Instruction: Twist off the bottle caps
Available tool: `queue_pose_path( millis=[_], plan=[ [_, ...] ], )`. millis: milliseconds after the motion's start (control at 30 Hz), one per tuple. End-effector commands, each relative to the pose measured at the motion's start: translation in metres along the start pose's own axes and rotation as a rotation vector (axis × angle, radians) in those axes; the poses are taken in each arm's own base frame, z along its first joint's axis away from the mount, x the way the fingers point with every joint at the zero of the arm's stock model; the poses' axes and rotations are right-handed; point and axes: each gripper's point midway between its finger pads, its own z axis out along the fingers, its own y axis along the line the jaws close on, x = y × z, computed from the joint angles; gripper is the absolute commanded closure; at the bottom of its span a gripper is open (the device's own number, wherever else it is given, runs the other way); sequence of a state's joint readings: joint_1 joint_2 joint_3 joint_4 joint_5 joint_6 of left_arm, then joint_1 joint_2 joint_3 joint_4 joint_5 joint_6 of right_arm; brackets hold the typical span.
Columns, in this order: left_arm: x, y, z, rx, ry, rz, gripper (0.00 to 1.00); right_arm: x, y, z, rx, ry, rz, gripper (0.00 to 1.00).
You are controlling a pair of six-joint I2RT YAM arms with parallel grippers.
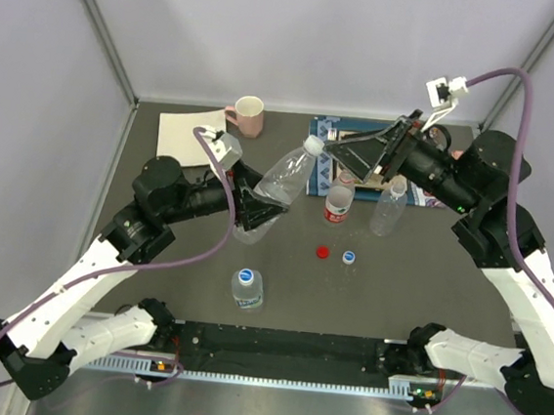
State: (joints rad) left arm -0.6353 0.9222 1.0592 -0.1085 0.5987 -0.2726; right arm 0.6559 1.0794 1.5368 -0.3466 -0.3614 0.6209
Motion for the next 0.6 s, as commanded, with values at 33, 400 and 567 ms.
queue_pose_path(
  millis=[33,400,567],
  plan=[
    [-0.012,0.022,-0.008,-0.196,-0.08,0.1,0.53,-0.022,-0.023,-0.001,0.142,-0.121,-0.001,0.2],
    [-0.004,0.017,0.0,-0.232,-0.059,0.153,0.55,-0.01,-0.025,0.032,0.135,-0.069,0.037,0.26],
    [-0.002,0.015,0.001,-0.234,-0.056,0.159,0.55,0.0,-0.023,0.042,0.124,-0.042,0.041,0.31]
  ],
)
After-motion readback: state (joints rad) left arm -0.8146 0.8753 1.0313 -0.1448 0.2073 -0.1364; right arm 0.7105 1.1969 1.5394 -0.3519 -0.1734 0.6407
